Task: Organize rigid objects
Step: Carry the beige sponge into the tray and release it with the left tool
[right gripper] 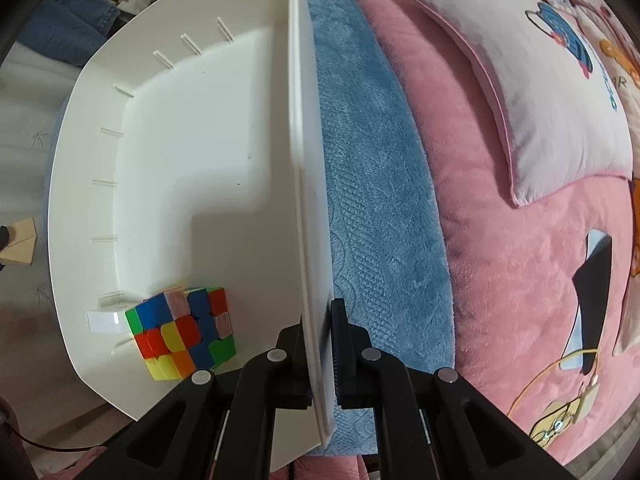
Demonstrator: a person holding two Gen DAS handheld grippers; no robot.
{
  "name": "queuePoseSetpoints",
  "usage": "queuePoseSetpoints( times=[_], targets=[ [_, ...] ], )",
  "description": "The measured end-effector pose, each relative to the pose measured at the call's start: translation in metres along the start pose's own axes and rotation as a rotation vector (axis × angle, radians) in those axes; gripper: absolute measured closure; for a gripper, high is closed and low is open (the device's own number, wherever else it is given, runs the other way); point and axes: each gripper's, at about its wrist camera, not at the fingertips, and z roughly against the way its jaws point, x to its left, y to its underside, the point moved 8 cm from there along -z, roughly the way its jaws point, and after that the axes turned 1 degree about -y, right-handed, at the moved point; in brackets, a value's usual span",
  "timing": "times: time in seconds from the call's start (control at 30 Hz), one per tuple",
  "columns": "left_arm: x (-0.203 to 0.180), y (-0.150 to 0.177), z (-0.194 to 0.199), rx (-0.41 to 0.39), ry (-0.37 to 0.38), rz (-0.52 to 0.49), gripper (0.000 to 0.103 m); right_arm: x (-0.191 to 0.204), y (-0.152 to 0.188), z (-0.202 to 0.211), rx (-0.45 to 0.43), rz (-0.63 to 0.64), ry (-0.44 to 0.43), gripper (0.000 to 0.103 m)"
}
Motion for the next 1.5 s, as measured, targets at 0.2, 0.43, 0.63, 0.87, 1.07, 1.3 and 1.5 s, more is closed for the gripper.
queuePoseSetpoints(
  times=[0.2,0.43,0.63,0.87,1.07,1.3,1.5],
  targets=[
    [-0.017,0.014,0.014,-0.085,0.068,-0.023,0.071,0.004,0.003,0.003,-0.003,0.049,0.008,0.097],
    [-0.047,0.031,0.014,-0.144,0.118,-0.103,0.071,0.006,0.006,0.004,0.005,0.123,0.012,0.097],
    [-0.073,0.048,0.005,-0.155,0.115,-0.181,0.071,0.011,0.006,0.003,0.011,0.189,0.036,0.096],
    [-0.099,0.074,-0.011,-0.131,0.125,-0.224,0.071,0.015,0.007,0.003,0.013,0.253,0.055,0.096],
    [-0.121,0.087,-0.017,-0.126,0.118,-0.296,0.071,0.018,0.007,0.003,0.013,0.297,0.075,0.095],
    [-0.137,0.091,-0.015,-0.143,0.102,-0.377,0.070,0.018,0.008,0.003,0.013,0.304,0.073,0.095],
    [-0.144,0.092,-0.011,-0.130,0.080,-0.404,0.065,0.018,0.008,0.003,0.014,0.294,0.072,0.095]
  ],
)
